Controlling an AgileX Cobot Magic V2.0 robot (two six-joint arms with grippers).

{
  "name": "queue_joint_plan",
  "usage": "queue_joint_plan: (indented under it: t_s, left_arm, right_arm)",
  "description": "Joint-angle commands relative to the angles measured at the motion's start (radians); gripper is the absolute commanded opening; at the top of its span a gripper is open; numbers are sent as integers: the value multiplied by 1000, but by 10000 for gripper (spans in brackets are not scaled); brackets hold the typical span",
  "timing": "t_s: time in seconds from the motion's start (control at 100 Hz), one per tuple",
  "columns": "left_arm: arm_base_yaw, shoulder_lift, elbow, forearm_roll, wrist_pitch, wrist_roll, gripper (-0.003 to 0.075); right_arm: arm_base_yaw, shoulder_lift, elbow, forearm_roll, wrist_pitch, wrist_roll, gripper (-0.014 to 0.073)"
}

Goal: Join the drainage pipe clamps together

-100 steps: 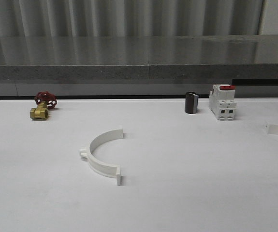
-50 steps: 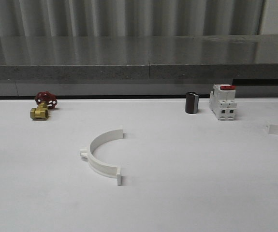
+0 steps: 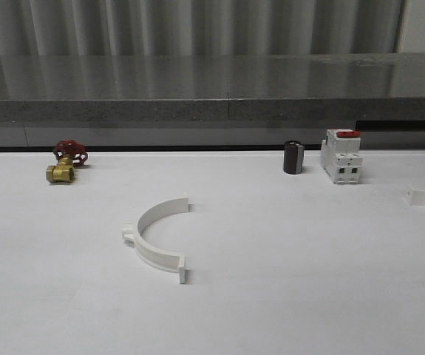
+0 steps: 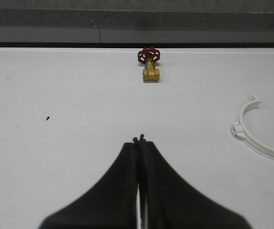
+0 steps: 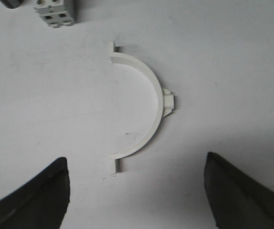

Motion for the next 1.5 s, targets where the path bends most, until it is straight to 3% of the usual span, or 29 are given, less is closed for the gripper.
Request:
queue_joint_plan:
  t_s: [0.0,0.17,0.58,1.49]
  left_arm:
    - [4,8,-28,-5,-81,-2,-20]
    - [4,8,-28,-5,-81,-2,-20]
    - [4,8,-28,-5,-81,-2,-20]
    - [4,8,-28,-5,-81,-2,-20]
  right_arm:
    - [-35,69,-75,2,-20,-29,582]
    - [-48,253,-156,3,-23,-121,582]
    - [-47,511,-265,3,-51,-156,582]
    - [-47,574,-265,-2,-68,-172,582]
